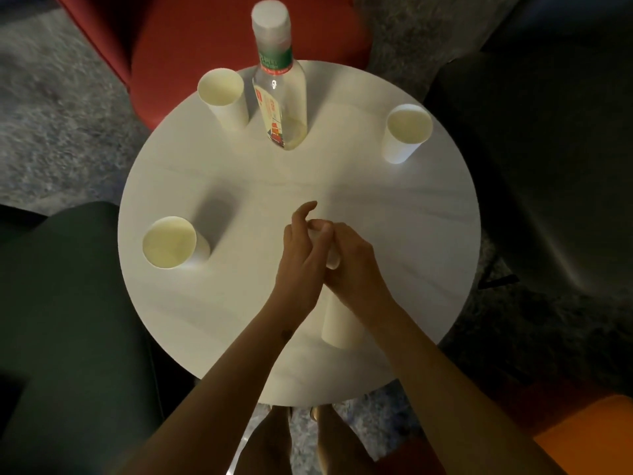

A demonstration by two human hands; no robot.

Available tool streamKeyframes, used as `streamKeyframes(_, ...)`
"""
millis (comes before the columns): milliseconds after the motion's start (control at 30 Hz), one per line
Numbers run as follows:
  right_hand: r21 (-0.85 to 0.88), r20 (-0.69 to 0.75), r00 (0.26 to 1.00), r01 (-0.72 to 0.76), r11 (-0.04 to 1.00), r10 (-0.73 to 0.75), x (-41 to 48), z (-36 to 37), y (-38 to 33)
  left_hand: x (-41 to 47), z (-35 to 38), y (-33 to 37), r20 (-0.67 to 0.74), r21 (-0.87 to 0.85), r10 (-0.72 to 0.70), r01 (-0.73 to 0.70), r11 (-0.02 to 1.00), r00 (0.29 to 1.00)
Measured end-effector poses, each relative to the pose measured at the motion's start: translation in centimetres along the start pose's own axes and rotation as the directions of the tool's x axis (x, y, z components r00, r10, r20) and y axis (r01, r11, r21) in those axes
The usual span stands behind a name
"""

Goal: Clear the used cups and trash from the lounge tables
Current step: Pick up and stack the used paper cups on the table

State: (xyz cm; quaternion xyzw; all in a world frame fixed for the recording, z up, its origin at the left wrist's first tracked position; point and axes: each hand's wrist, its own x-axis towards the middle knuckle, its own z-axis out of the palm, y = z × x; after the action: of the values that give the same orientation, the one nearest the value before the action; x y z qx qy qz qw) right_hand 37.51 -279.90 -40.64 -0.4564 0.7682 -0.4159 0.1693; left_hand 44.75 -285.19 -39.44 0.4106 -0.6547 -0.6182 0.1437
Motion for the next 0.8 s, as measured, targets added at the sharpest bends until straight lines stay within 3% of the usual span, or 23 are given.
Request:
streamKeyframes(133,-0.085,-0.023,1.000,0.001,0.996,-0.003,0.0,-1.3,1.0,-0.9,0.1,0.2,0.090,0.011,0.033,-0.034,0.999,0.995)
streamKeyframes(233,-0.093,-0.107,0.991,-0.096,0.991,0.085,0.0,-3.0,1.8,-1.5,0.1,0.4,0.044,0.088,0.038,-0.041,0.995,0.998)
streamKeyframes(367,-0.099,-0.224,0.956,-0.216,0.971,0.189,-0.6,-5.0,3.0,-2.4,0.5,-0.6,0.079,0.326,-0.037,0.009,0.945,0.996)
streamKeyframes(500,-0.109,-0.282,0.920,-0.312,0.944,0.271,-1.5,-5.6,4.0,-3.5,2.2,-2.6,0.257,0.616,-0.145,-0.046,0.786,0.956)
streamKeyframes(700,-0.126,-0.287,0.922,-0.305,0.944,0.260,-2.7,-5.5,4.6,-3.4,3.3,-3.9,0.314,0.562,-0.205,-0.008,0.827,0.927)
streamKeyframes(800,-0.132,-0.268,0.929,-0.298,0.945,0.255,-2.8,-5.7,4.6,-2.8,2.7,-3.6,0.239,0.524,-0.144,-0.003,0.852,0.960)
